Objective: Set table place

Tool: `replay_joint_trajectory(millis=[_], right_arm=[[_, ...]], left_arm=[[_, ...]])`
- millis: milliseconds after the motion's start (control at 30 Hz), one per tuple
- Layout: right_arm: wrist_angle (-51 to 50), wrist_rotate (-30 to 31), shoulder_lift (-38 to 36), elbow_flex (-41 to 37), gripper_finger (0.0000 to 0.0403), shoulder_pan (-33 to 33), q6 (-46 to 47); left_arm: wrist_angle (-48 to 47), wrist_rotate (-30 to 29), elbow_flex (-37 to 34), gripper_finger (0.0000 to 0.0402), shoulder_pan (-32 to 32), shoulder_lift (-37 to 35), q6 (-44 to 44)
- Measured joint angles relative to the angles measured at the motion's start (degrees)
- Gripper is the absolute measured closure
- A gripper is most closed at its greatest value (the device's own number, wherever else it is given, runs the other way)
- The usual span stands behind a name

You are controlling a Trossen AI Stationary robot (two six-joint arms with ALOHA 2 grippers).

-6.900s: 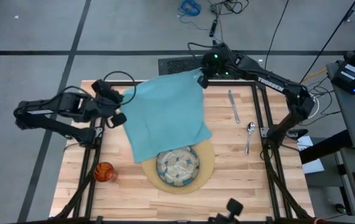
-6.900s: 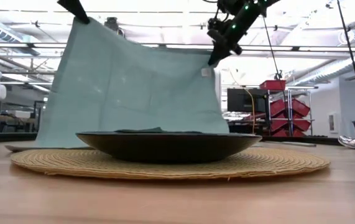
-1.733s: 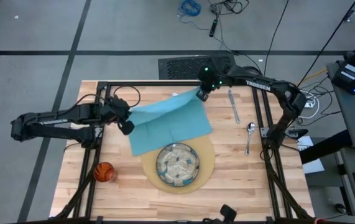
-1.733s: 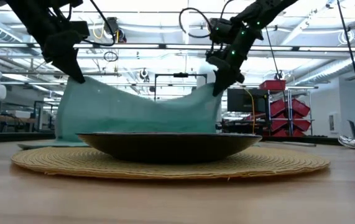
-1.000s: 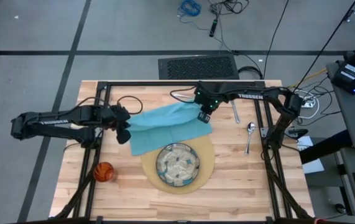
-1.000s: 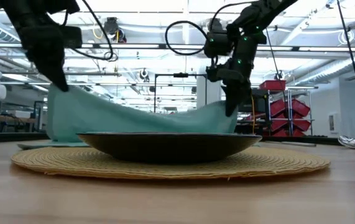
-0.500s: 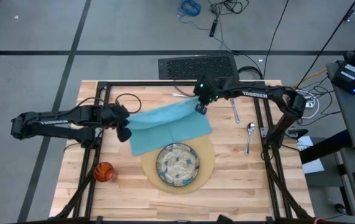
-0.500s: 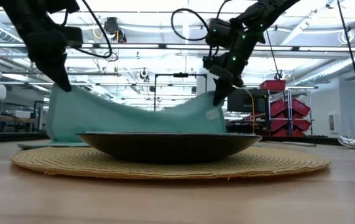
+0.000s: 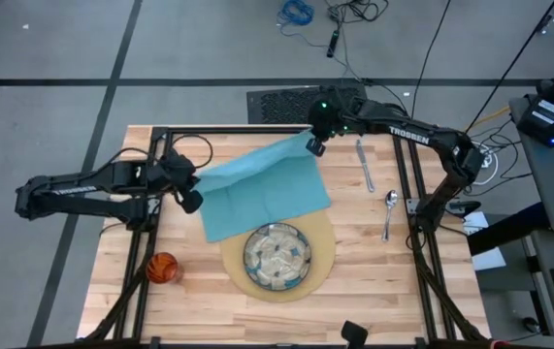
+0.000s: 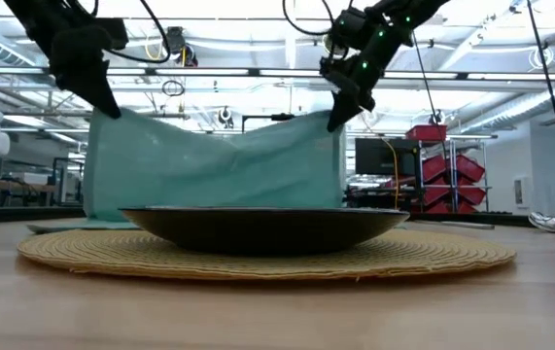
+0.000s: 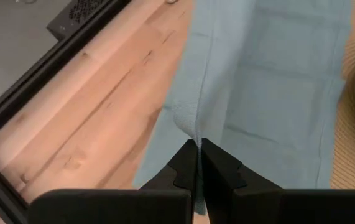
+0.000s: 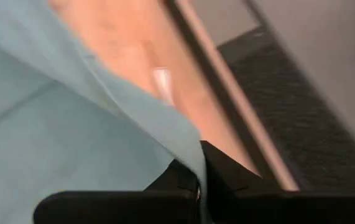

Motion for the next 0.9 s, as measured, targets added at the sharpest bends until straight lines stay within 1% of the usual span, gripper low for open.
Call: replay_joint_trajectory(millis=[67,233,300,400,533,700,900], right_arm=[[-2.8,-2.4,0.0,-0.1,0.0403,0.3,0.5],[-6.0,-2.8,0.1,-2.2,0.0403,1.9,2.4],[-7.2,-2.9,0.1,-3.0,0.0403,2.6,3.0],[-7.8,-4.1,0.1,-4.2,0.0403,3.8,4.3],[-8.1,-7.0,0.1,-5.8,0.0403,5.7,5.8],[-8.3,-7.4,0.1,-7.6,0.0403,7.4,6.9],[-7.6,-7.3,0.1,-11.1,0.0403,8.5,7.9]], left_arm=[[-0.2,0.4,0.1,0.0402,0.0,-0.1,0.0],[-1.6,1.6,0.1,0.0402,0.0,0.0,0.0],[-1.7,3.5,0.1,0.0402,0.0,0.0,-0.1],[-2.1,6.7,0.1,0.0402,0.0,0.0,0.0],[-2.9,8.8,0.1,0.0402,0.0,0.0,-0.1],[-1.9,11.3,-0.6,0.0402,-0.2,0.0,-0.9],[-1.1,12.2,-3.9,0.0402,-2.9,0.0,-4.4]])
